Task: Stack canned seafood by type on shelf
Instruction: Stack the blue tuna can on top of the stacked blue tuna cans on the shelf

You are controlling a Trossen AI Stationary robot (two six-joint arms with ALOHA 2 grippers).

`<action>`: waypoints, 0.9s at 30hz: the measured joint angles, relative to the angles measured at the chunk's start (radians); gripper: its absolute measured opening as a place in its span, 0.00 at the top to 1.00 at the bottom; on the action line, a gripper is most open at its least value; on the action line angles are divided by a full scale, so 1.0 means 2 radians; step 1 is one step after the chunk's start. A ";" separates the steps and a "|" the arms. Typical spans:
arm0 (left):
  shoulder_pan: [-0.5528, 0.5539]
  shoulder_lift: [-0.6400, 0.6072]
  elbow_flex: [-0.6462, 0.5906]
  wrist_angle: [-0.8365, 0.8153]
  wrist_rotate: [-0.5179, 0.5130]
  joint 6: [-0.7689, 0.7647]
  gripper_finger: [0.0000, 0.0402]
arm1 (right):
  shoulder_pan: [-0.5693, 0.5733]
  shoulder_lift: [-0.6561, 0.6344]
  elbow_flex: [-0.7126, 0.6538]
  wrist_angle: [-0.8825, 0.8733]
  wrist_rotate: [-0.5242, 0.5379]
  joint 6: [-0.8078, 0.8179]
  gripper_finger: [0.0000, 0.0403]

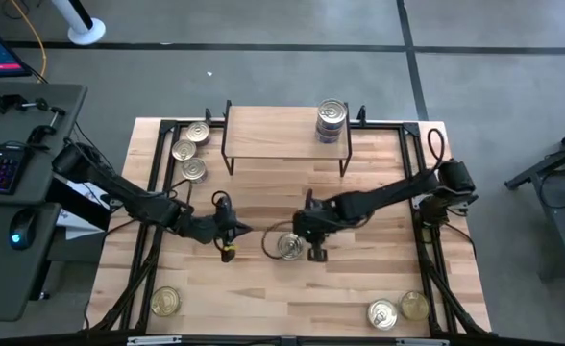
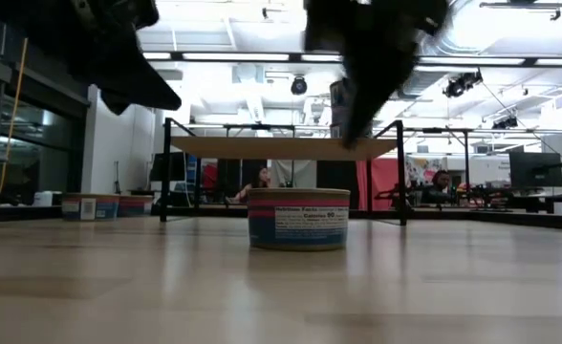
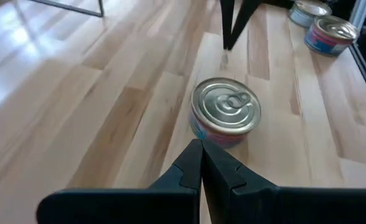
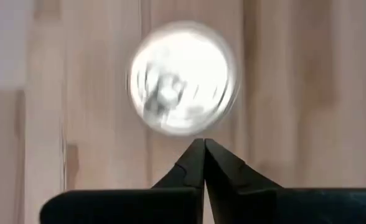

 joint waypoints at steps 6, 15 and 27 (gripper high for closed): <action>0.028 0.072 0.000 0.105 0.075 0.065 1.00 | 0.044 -0.032 -0.118 0.098 -0.007 0.115 1.00; 0.052 0.227 0.062 0.177 0.115 0.152 1.00 | 0.072 -0.030 -0.192 0.245 0.052 0.212 1.00; 0.071 0.277 0.106 0.148 0.160 0.138 1.00 | 0.055 -0.026 -0.194 0.290 0.065 0.148 1.00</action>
